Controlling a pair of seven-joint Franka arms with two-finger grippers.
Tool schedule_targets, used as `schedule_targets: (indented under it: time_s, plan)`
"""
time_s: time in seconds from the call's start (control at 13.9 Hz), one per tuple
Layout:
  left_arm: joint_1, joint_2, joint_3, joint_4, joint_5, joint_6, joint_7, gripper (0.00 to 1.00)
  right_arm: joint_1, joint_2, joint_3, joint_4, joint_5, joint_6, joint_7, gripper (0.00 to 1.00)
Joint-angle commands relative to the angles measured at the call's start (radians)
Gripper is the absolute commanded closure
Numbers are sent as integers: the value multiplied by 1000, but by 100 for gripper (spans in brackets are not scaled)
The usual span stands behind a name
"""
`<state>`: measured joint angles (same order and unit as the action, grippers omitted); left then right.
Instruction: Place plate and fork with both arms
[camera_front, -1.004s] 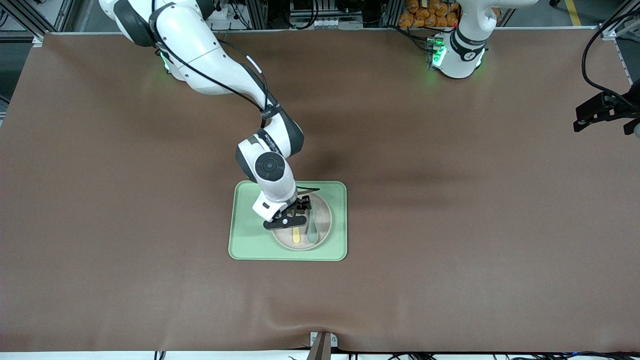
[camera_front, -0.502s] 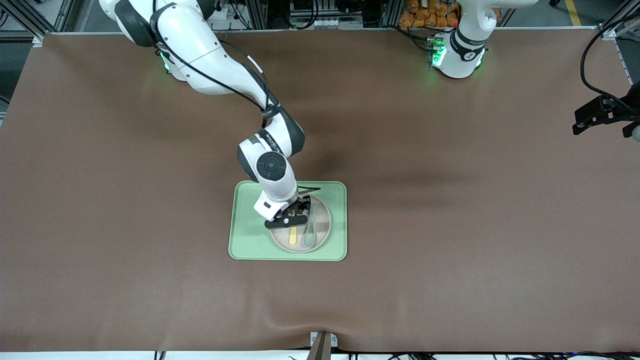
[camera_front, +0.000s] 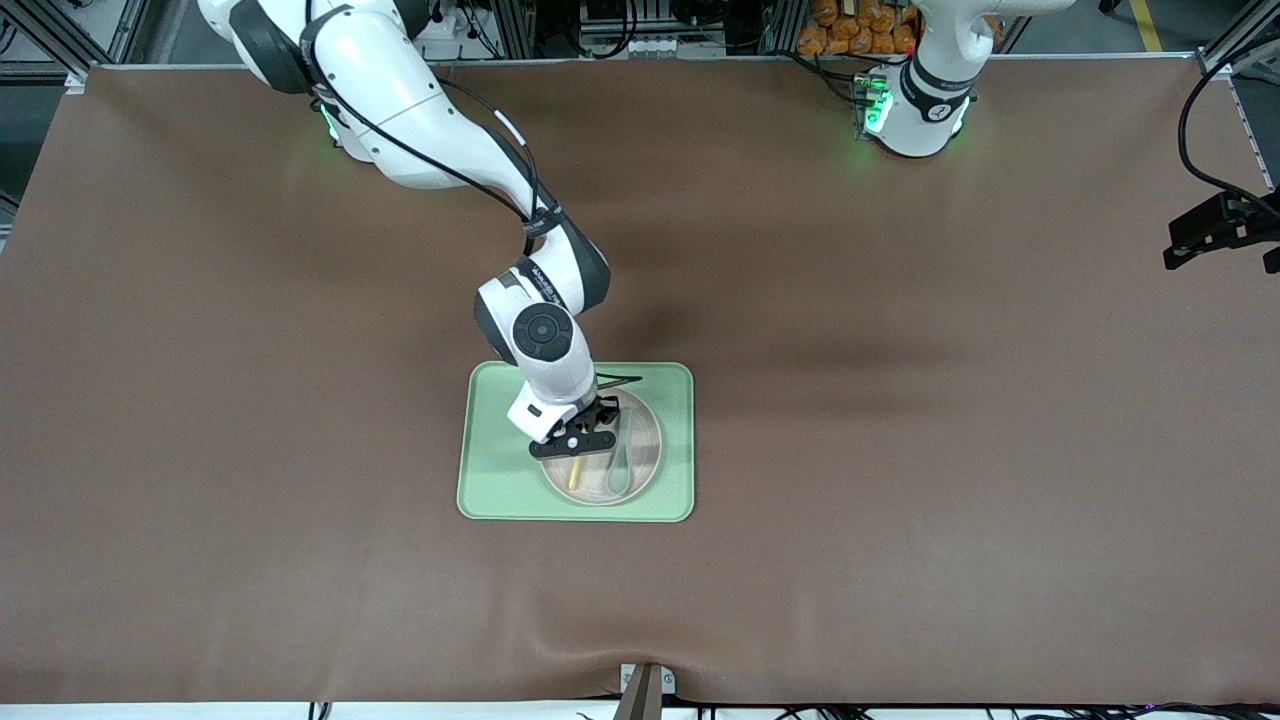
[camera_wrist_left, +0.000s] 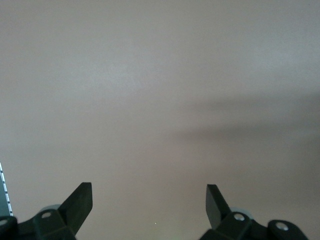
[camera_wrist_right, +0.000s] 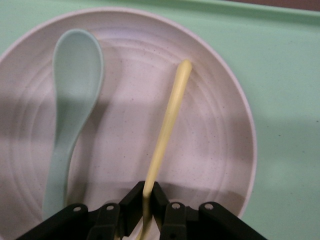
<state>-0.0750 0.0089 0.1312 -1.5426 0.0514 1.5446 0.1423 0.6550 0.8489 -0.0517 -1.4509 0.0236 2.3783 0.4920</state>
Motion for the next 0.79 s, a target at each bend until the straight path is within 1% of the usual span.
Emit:
schedule_targets:
  time_s: [0.0, 0.14, 0.29, 0.36, 0.57, 0.72]
  plan:
    - [0, -17, -2, -11, 18, 11, 2, 0, 6, 4, -5, 11, 13, 1, 16, 100]
    - [-8, -18, -10, -10, 10, 9, -7, 0, -3, -8, -5, 12, 16, 1, 14, 100]
    - [-12, -21, -69, -10, 8, 6, -97, 0, -11, -40, -7, 11, 18, -11, 8, 100]
    - [-9, -23, -79, -10, 7, 3, -121, 0, -20, -60, -5, 11, 18, -14, 7, 100]
    - [-2, -18, -79, -16, -18, 3, -130, 0, -44, -100, -4, 11, 18, -56, 0, 100]
    - [-2, -18, -79, -14, -19, 3, -131, 0, -93, -119, -4, 3, 18, -82, -32, 100]
